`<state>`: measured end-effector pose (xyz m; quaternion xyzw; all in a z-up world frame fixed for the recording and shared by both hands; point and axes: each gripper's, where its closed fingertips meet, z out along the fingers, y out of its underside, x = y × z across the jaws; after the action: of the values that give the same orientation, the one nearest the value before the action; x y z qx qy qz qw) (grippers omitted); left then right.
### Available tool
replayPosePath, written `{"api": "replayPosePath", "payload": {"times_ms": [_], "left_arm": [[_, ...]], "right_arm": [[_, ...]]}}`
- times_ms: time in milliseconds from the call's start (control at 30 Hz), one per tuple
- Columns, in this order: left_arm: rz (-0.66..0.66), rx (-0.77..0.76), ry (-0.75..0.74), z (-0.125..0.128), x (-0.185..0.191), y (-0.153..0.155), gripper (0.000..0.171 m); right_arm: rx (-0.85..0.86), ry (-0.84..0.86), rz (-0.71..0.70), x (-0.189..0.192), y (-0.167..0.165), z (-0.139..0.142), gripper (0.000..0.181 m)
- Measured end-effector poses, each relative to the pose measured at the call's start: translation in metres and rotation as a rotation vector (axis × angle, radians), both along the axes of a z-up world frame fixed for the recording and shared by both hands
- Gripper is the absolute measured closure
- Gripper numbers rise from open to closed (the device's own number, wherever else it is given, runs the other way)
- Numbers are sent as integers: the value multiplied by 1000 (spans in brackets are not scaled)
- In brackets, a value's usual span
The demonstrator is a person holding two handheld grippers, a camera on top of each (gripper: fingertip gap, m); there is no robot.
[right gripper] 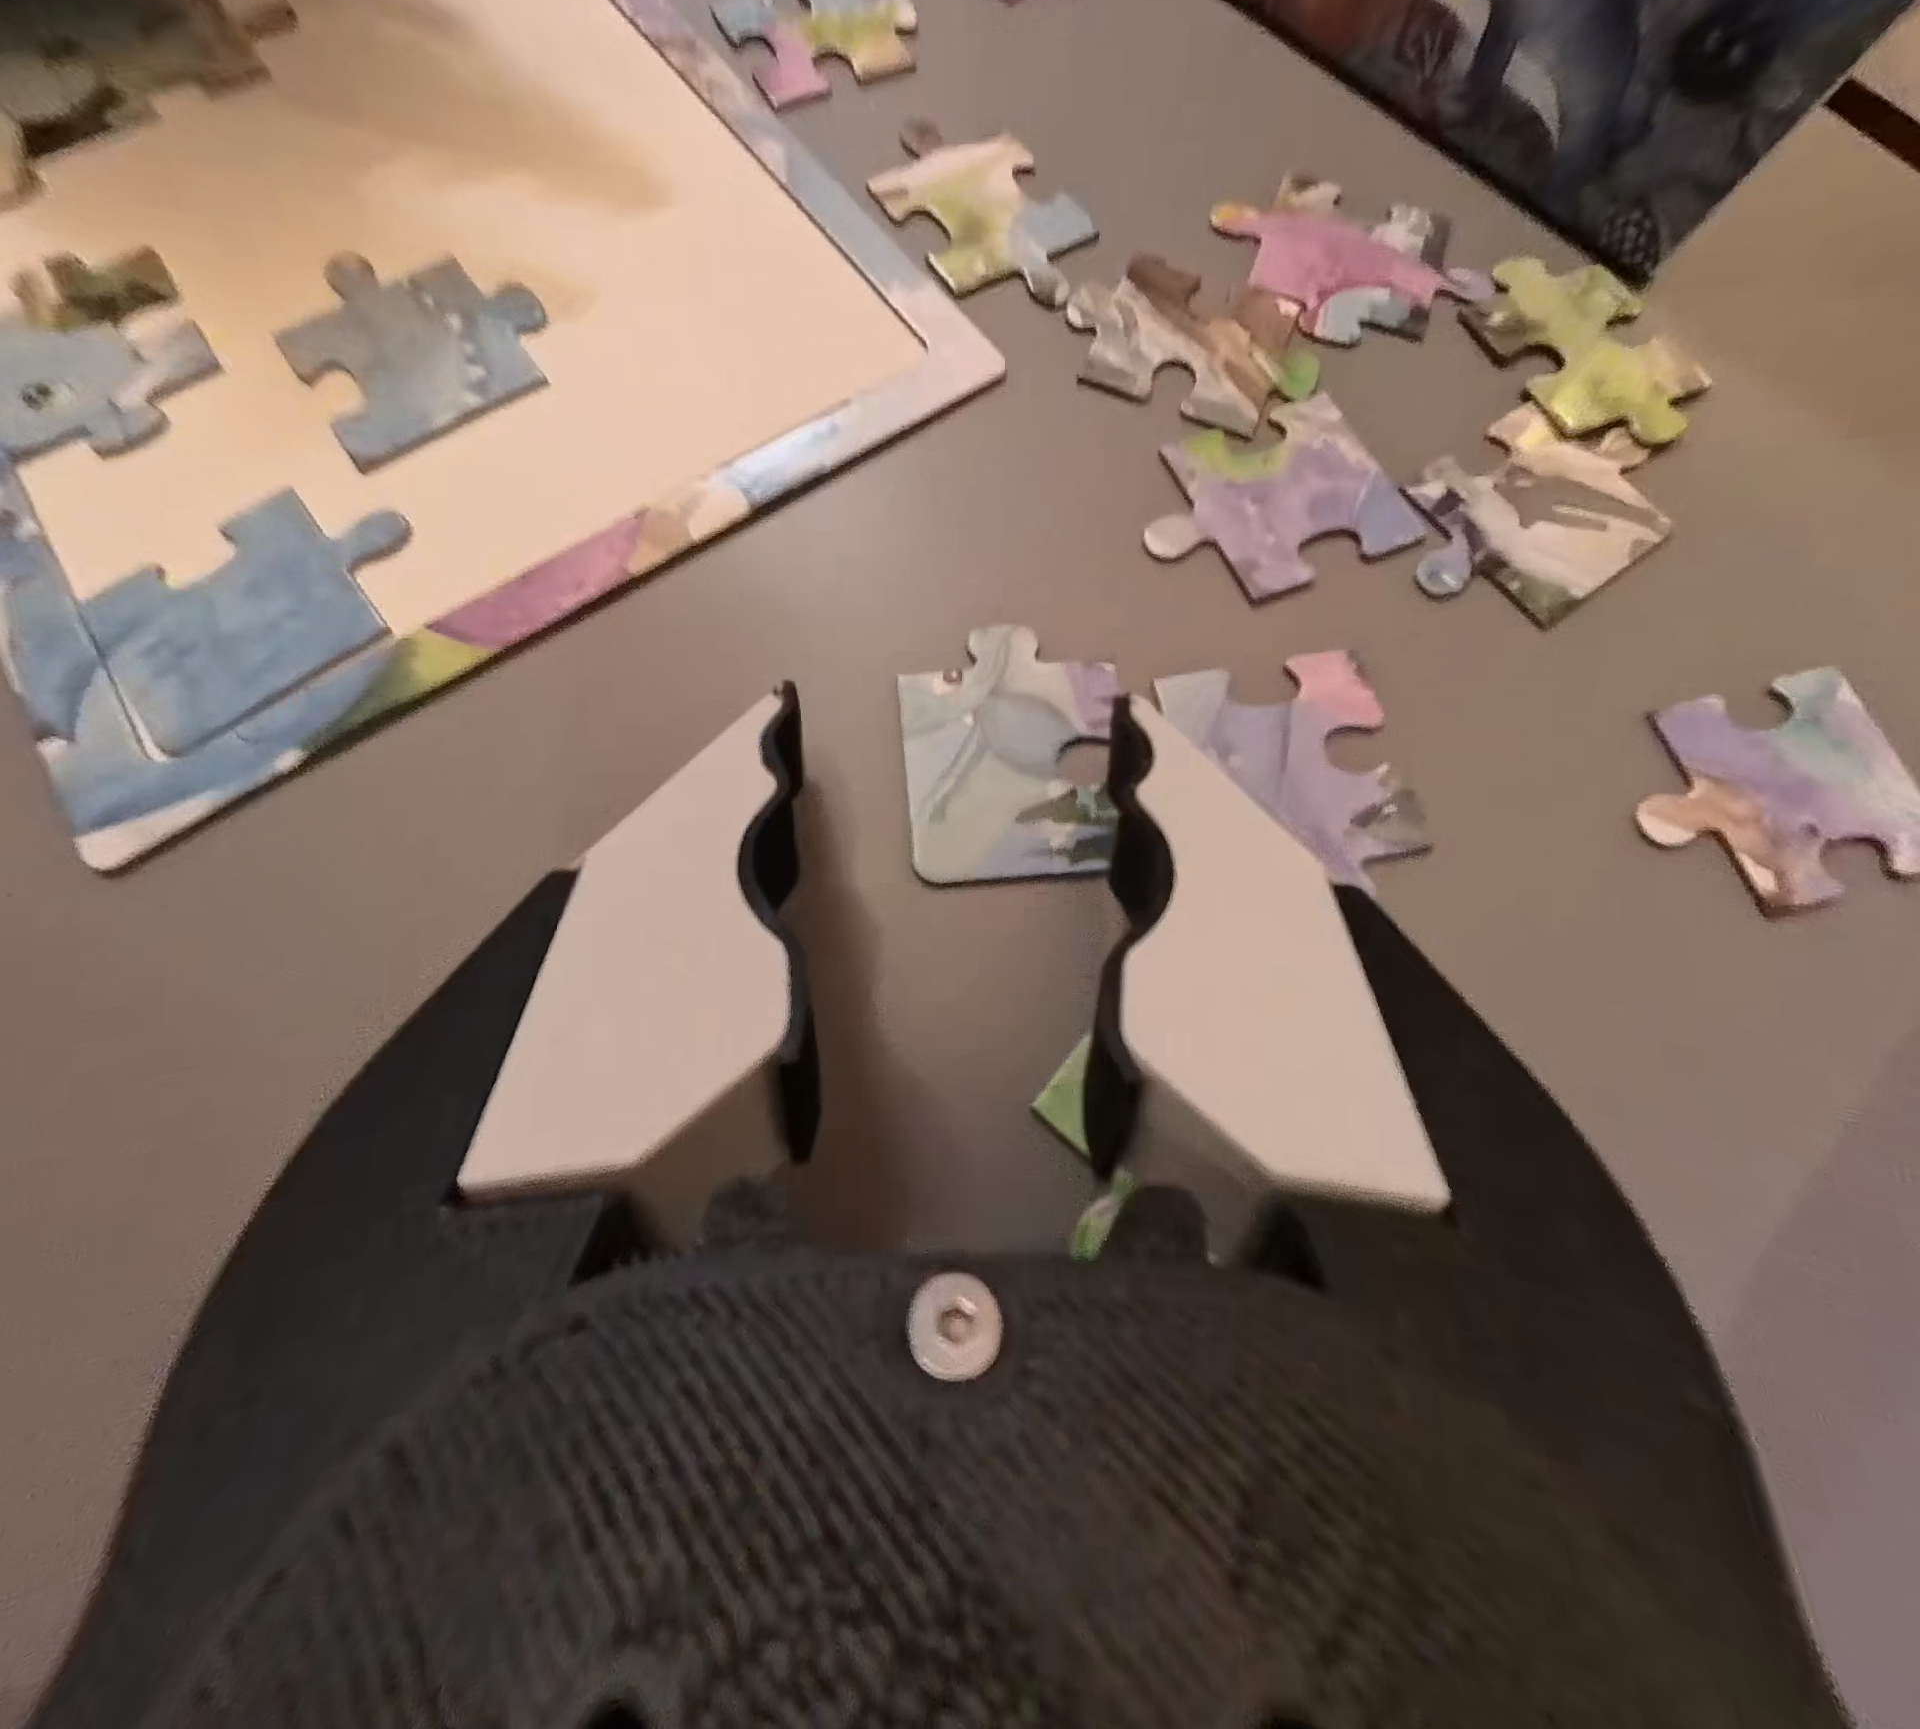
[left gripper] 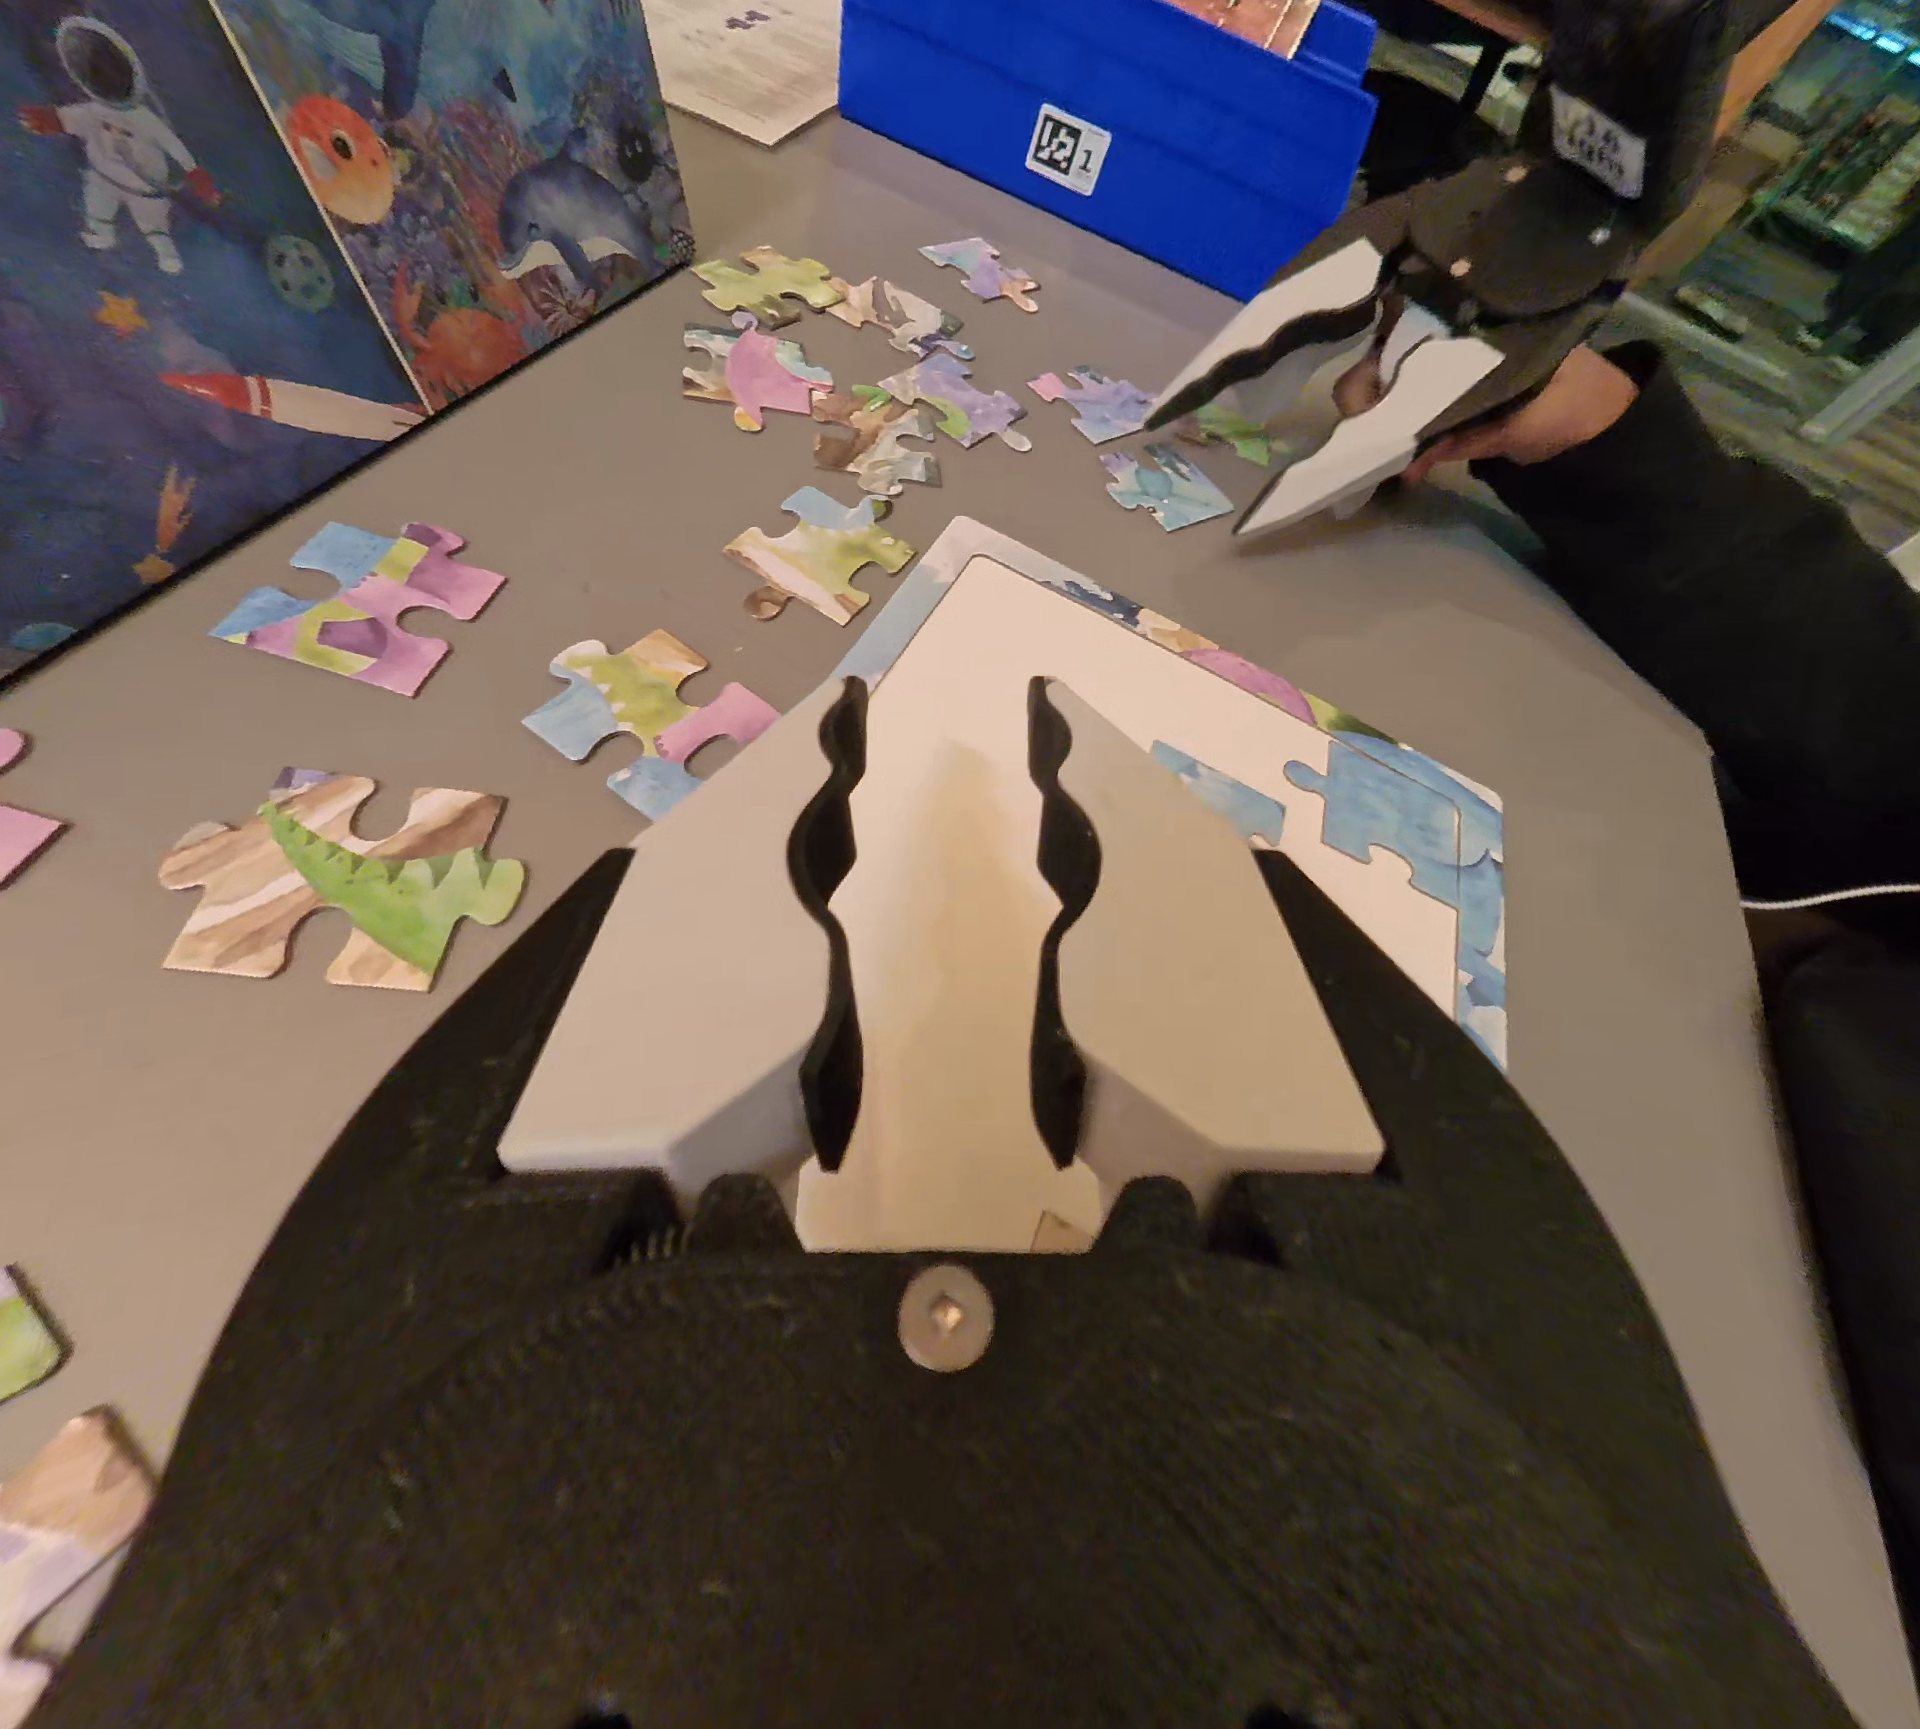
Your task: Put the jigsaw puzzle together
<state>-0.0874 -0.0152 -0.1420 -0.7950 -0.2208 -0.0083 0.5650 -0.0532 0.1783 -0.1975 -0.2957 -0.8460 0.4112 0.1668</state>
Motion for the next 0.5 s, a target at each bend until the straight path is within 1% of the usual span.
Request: {"api": "replayPosePath", "payload": {"times_ms": [67, 200, 333, 367, 467, 500], "left_arm": [[-5, 4, -2, 0, 1, 1, 142], [13, -32, 3, -10, -5, -2, 143], [-12, 15, -30, -4, 0, 2, 142], [-14, 19, -24, -2, 1, 2, 141], [1, -9, 10, -5, -2, 0, 142], [4, -18, 10, -7, -3, 0, 142]], "right_arm": [[33, -12, -8, 0, 3, -6, 122], [30, -75, -13, 2, 6, -12, 126], [34, -71, -8, 4, 7, -12, 128], [33, -72, -7, 4, 7, -12, 131], [27, -75, -3, 5, 7, -11, 151], [27, -75, 0, 5, 6, -11, 152]]}}
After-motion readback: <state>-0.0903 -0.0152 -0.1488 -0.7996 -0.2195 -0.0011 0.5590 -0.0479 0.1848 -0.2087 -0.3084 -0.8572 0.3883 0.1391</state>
